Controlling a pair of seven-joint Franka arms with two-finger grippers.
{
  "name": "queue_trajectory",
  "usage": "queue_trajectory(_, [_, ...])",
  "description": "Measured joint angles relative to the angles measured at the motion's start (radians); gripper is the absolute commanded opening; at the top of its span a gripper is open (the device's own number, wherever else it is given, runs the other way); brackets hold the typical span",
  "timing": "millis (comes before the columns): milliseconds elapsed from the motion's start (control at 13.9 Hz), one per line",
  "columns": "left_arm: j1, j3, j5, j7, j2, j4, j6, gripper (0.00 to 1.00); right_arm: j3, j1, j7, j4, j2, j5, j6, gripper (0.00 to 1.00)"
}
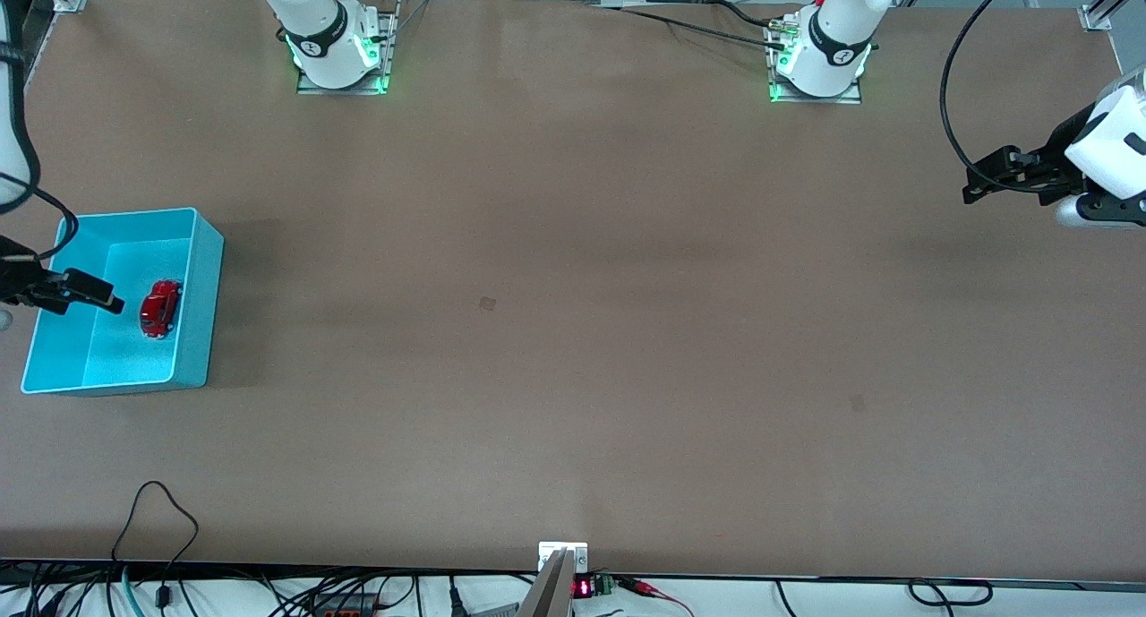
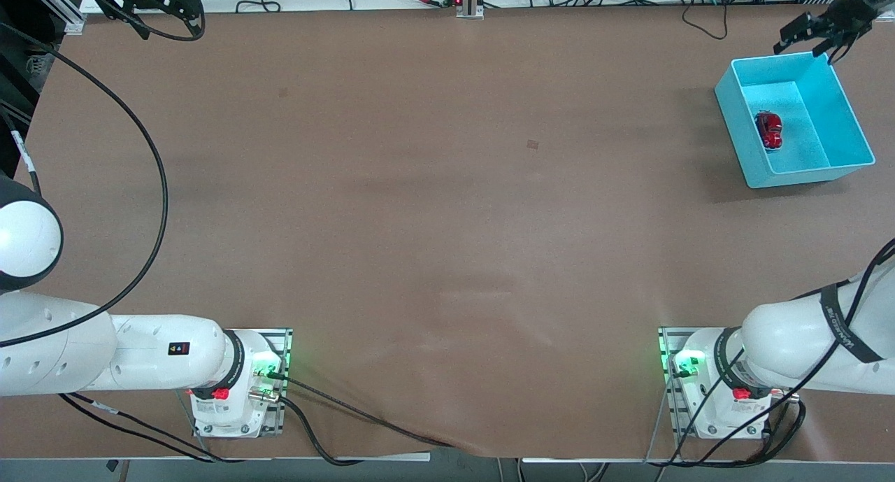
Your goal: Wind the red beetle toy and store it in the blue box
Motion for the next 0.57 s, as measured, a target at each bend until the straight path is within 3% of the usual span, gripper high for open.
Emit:
queue_trajectory(287, [0.000, 0.000, 0.000, 0.000, 0.000, 0.000, 0.000, 1.00, 0.001, 0.061, 0.091, 0.116, -0.016, -0.011, -0.166, 1.00])
queue_trajectory(573, [0.000, 0.000, 0.000, 0.000, 0.000, 0.000, 0.000, 1.00, 0.001, 0.169, 0.298, 0.181, -0.042, -0.121, -0.304, 1.00])
